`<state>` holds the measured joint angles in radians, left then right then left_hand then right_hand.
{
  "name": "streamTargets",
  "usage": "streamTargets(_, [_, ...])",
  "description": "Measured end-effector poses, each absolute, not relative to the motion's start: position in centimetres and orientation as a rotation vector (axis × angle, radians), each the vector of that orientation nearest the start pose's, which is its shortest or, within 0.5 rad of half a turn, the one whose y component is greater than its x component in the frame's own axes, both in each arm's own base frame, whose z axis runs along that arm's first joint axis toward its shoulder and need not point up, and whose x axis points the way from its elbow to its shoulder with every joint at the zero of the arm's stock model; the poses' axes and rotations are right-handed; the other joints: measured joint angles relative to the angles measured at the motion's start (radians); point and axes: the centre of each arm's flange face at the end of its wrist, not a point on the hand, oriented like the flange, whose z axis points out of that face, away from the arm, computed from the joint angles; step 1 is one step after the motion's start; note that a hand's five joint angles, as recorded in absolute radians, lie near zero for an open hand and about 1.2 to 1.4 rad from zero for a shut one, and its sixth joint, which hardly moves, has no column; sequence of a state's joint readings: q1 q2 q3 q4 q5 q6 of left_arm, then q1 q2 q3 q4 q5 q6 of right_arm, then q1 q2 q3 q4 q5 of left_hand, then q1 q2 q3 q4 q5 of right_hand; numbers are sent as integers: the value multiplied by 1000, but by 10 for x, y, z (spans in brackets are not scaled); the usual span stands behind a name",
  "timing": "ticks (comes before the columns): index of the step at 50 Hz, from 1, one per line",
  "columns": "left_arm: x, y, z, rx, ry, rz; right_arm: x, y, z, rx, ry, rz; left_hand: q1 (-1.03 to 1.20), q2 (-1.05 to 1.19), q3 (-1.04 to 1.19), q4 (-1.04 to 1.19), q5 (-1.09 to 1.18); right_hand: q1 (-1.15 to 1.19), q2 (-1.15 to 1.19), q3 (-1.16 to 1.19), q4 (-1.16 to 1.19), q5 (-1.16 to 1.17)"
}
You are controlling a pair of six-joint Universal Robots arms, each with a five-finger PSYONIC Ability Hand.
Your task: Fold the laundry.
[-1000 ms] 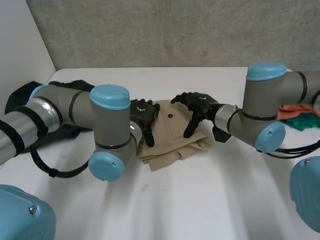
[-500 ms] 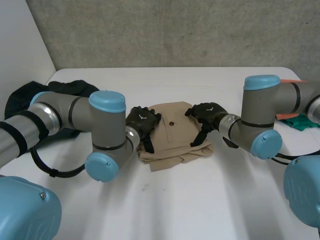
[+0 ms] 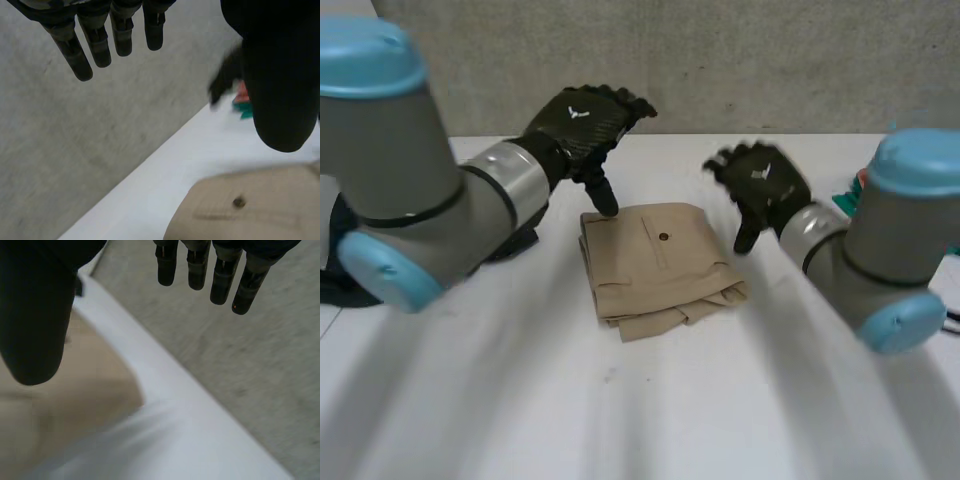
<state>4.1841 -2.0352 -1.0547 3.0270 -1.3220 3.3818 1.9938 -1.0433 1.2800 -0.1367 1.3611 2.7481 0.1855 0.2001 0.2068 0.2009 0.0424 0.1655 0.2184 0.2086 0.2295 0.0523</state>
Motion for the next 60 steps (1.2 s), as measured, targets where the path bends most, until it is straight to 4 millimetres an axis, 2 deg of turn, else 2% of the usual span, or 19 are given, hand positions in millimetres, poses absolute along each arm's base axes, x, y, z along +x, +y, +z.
streamTargets(2, [-332, -264, 302, 1318, 2290, -2410, 310, -289, 193, -1113, 1964, -1888, 0, 0, 0, 0, 0, 0, 0, 0, 0, 0])
streamTargets(8, [-326, -253, 317, 1374, 2320, -2481, 318, -268, 164, -1160, 1963, -1813, 0, 0, 0, 0, 0, 0, 0, 0, 0, 0])
streamTargets(11, [-326, -249, 321, 1394, 2350, -2505, 325, -266, 147, -1171, 1939, -1814, 0, 0, 0, 0, 0, 0, 0, 0, 0, 0])
streamTargets(12, [-326, -249, 321, 1394, 2350, -2505, 325, -266, 147, -1171, 1939, -1814, 0, 0, 0, 0, 0, 0, 0, 0, 0, 0])
streamTargets(13, [-327, -247, 323, 1419, 2368, -2517, 331, -265, 137, -1178, 1918, -1821, 0, 0, 0, 0, 0, 0, 0, 0, 0, 0])
streamTargets(24, [-328, -242, 326, 1524, 2400, -2522, 352, -273, 101, -1270, 1819, -1894, 0, 0, 0, 0, 0, 0, 0, 0, 0, -1])
streamTargets(33, [-329, -242, 329, 1526, 2384, -2531, 361, -287, 102, -1315, 1764, -1963, 0, 0, 0, 0, 0, 0, 0, 0, 0, -1])
streamTargets(37, [-329, -242, 330, 1526, 2380, -2535, 367, -295, 104, -1309, 1735, -1984, 0, 0, 0, 0, 0, 75, 65, 70, 44, 53])
streamTargets(38, [-329, -242, 330, 1526, 2380, -2535, 369, -297, 104, -1308, 1728, -1986, 0, 0, 0, 0, 0, 205, 200, 213, 188, 171])
streamTargets(40, [-329, -242, 330, 1527, 2382, -2533, 371, -299, 104, -1307, 1717, -1988, 0, 0, 0, 0, 0, 303, 319, 329, 305, 268])
streamTargets(41, [-329, -242, 329, 1528, 2383, -2532, 373, -301, 104, -1306, 1703, -1990, 0, 0, 0, 0, 0, 459, 556, 545, 522, 450])
streamTargets(42, [-329, -242, 329, 1528, 2385, -2531, 374, -302, 104, -1307, 1696, -1990, 0, 0, 0, 0, 0, 515, 656, 659, 623, 539])
streamTargets(43, [-329, -242, 329, 1528, 2386, -2530, 374, -303, 104, -1307, 1692, -1990, 0, 0, 0, 0, 0, 515, 656, 659, 623, 539])
streamTargets(44, [-329, -242, 328, 1529, 2390, -2526, 376, -304, 105, -1308, 1678, -1989, 0, 0, 0, 0, 0, 642, 873, 877, 860, 746])
streamTargets(46, [-330, -242, 327, 1529, 2396, -2521, 377, -305, 105, -1309, 1669, -1988, 0, 0, 0, 0, 0, 665, 935, 949, 939, 811])
streamTargets(50, [-330, -242, 324, 1532, 2411, -2507, 375, -306, 106, -1305, 1673, -1978, 0, 0, 0, 0, 0, 665, 935, 959, 952, 813])
streamTargets(55, [-331, -239, 320, 1541, 2442, -2477, 359, -311, 109, -1280, 1734, -1956, 0, 0, 0, 0, 0, 665, 935, 959, 952, 813])
streamTargets(60, [-331, -235, 313, 1559, 2495, -2423, 313, -332, 129, -1223, 1848, -1985, 0, 0, 0, 0, 0, 666, 935, 959, 952, 813])
